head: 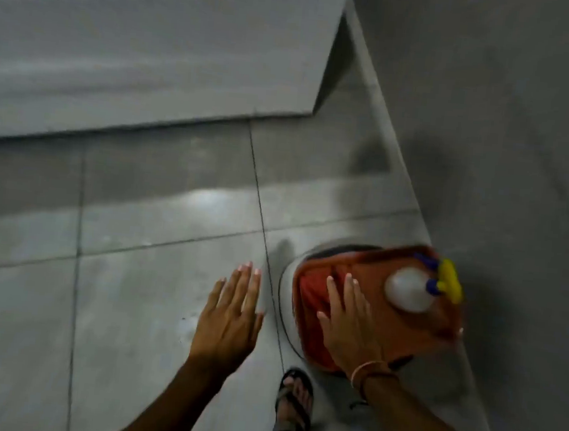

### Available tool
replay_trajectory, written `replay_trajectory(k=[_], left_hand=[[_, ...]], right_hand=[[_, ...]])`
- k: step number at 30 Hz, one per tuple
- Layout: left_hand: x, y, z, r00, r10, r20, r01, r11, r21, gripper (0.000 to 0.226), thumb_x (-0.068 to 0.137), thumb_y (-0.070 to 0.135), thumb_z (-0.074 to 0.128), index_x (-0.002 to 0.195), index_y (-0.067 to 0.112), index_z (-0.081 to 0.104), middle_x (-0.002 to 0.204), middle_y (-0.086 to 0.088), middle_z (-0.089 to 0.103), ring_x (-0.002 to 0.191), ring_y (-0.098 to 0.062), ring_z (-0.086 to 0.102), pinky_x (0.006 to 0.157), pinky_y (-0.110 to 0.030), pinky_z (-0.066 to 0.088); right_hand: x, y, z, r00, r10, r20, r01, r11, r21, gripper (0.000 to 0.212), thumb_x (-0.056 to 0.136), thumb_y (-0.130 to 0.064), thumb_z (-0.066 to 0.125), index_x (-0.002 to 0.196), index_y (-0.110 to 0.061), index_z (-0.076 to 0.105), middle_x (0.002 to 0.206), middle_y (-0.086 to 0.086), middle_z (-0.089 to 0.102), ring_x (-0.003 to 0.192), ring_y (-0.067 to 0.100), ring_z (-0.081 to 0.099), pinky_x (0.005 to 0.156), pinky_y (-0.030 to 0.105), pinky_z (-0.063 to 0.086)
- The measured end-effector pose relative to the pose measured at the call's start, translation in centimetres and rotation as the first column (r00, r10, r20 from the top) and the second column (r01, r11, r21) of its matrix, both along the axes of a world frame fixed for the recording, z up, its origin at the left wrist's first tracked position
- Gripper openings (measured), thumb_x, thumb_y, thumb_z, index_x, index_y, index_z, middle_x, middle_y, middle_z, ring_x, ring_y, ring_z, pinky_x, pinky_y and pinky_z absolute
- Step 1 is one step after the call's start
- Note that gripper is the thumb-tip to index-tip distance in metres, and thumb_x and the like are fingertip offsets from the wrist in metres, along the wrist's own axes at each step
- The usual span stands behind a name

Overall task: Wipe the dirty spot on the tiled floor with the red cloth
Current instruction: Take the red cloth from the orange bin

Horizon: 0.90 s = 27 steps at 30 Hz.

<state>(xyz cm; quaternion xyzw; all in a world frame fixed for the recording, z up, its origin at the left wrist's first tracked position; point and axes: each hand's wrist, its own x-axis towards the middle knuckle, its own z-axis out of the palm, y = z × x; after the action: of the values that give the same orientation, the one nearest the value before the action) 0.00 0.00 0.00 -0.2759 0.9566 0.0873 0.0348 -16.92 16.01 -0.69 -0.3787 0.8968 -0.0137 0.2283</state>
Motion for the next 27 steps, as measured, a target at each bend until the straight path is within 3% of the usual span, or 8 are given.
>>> replay_trajectory(k=[3, 7, 11, 15, 17, 19, 22, 27], left_hand=[[-1.7, 4.3, -8.4, 0.996, -0.088, -0.002, 0.087, 0.988, 0.124, 0.063, 0.104, 0.037, 0.041, 0.156, 0.002, 0.041, 0.164, -0.021, 0.037, 0.151, -0.035, 0.039, 0.120, -0.050, 0.035], [-2.6, 7.0, -14.3, 0.991, -0.102, -0.089, 0.116, 0.978, 0.174, 0.062, 0.109, 0.033, 0.034, 0.161, 0.000, 0.027, 0.169, -0.022, 0.026, 0.158, -0.033, 0.024, 0.128, -0.050, 0.027], [-2.6, 6.7, -15.1, 0.992, -0.070, -0.105, 0.083, 0.988, 0.127, 0.063, 0.111, 0.036, 0.028, 0.163, 0.003, 0.022, 0.171, -0.020, 0.021, 0.161, -0.029, 0.018, 0.130, -0.049, 0.022], [-2.4, 5.8, -12.2, 0.993, -0.091, -0.080, 0.100, 0.988, 0.117, 0.063, 0.111, 0.041, 0.027, 0.163, 0.006, 0.025, 0.172, -0.017, 0.022, 0.160, -0.027, 0.021, 0.129, -0.047, 0.025], [-1.5, 4.9, -10.9, 0.996, -0.050, -0.075, 0.058, 0.993, 0.107, 0.063, 0.110, 0.041, 0.029, 0.162, 0.006, 0.028, 0.171, -0.016, 0.025, 0.159, -0.028, 0.024, 0.128, -0.048, 0.027], [0.8, 3.7, -10.2, 0.998, 0.017, -0.063, -0.010, 0.994, 0.110, 0.063, 0.110, 0.040, 0.030, 0.162, 0.004, 0.030, 0.170, -0.017, 0.027, 0.158, -0.029, 0.025, 0.127, -0.049, 0.030], [6.6, 1.3, -12.0, 0.996, 0.080, -0.050, -0.076, 0.994, 0.072, 0.064, 0.109, 0.040, 0.034, 0.160, 0.002, 0.031, 0.169, -0.019, 0.029, 0.157, -0.032, 0.029, 0.125, -0.051, 0.034], [20.6, -3.6, -22.9, 0.957, 0.291, 0.018, -0.291, 0.955, 0.052, 0.069, 0.106, 0.044, 0.027, 0.162, 0.003, 0.025, 0.171, -0.016, 0.020, 0.158, -0.033, 0.024, 0.127, -0.050, 0.025]], right_hand=[[-0.2, 2.1, -8.5, 0.999, -0.040, -0.010, 0.040, 0.999, 0.007, 0.074, 0.107, -0.046, 0.047, 0.165, -0.018, 0.009, 0.173, 0.024, 0.007, 0.161, 0.041, 0.014, 0.131, 0.055, 0.020], [-0.6, 2.4, -13.6, 0.997, -0.059, -0.057, 0.045, 0.975, -0.220, 0.072, 0.101, -0.045, 0.044, 0.163, -0.019, 0.019, 0.171, 0.024, 0.016, 0.161, 0.039, 0.015, 0.131, 0.051, 0.014], [-0.6, 2.0, -13.6, 0.994, -0.112, 0.018, 0.111, 0.928, -0.356, 0.059, 0.098, -0.012, 0.041, 0.157, -0.013, 0.035, 0.169, 0.021, 0.027, 0.160, 0.037, 0.018, 0.131, 0.057, 0.024], [-0.2, 0.5, -9.7, 0.931, -0.287, 0.227, 0.358, 0.843, -0.402, 0.060, 0.101, 0.008, 0.046, 0.156, -0.014, 0.039, 0.168, 0.013, 0.035, 0.160, 0.028, 0.024, 0.129, 0.055, 0.033], [0.3, -0.6, -7.1, 0.902, -0.347, 0.256, 0.429, 0.777, -0.460, 0.060, 0.103, 0.001, 0.050, 0.157, -0.021, 0.037, 0.165, 0.010, 0.039, 0.155, 0.024, 0.035, 0.127, 0.042, 0.038], [1.9, -2.0, -4.4, 0.923, -0.312, 0.225, 0.384, 0.732, -0.563, 0.062, 0.104, 0.000, 0.052, 0.158, -0.023, 0.035, 0.162, 0.010, 0.043, 0.143, 0.001, 0.045, 0.119, 0.014, 0.036], [5.7, -4.0, -3.0, 0.957, -0.194, 0.218, 0.291, 0.693, -0.659, 0.066, 0.101, 0.008, 0.052, 0.158, -0.019, 0.034, 0.160, 0.005, 0.041, 0.136, -0.024, 0.034, 0.113, -0.003, 0.029], [14.1, -8.0, -12.6, 0.929, -0.120, 0.351, 0.318, 0.743, -0.588, 0.066, 0.101, 0.008, 0.050, 0.158, -0.022, 0.036, 0.161, -0.001, 0.042, 0.148, 0.008, 0.039, 0.124, 0.008, 0.026]])
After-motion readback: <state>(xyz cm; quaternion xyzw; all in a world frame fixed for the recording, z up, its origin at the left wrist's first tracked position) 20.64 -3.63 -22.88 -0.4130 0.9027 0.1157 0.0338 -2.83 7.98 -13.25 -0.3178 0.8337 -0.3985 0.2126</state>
